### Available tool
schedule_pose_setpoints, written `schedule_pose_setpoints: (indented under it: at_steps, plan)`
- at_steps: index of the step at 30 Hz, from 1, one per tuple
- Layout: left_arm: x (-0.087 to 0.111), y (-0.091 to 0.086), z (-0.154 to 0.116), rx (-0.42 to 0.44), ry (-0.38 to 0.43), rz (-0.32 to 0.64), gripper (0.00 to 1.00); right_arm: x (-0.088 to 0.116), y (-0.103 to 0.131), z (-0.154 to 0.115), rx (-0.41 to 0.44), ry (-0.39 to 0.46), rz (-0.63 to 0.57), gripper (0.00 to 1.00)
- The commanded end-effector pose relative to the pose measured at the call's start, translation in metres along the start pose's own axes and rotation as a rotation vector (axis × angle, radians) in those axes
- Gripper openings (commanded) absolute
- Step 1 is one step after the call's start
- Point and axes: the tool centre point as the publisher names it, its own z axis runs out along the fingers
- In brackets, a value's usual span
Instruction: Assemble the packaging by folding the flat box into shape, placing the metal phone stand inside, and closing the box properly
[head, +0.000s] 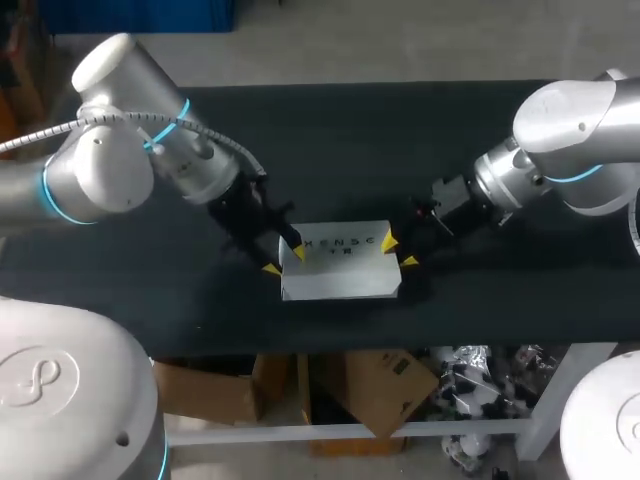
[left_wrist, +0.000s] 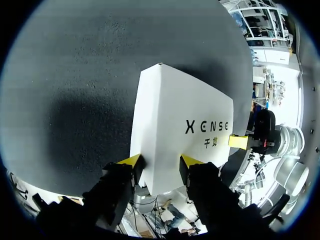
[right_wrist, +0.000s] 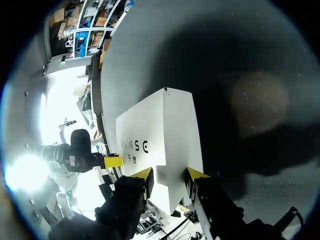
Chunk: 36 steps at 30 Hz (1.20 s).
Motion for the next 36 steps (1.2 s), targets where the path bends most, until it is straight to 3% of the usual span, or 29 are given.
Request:
schedule_pose_setpoints:
  at_steps: [1,36]
  plan:
    - [0.005,0.005,0.0,0.01,-0.001,-0.002,0.48,0.003,-0.002,0.001,-0.001,0.004,-0.001,0.43]
    - [0.003,0.003,-0.001,-0.005,-0.032,0.009,0.5,-0.002,-0.003,-0.003,0.0,-0.013,0.001,0.44]
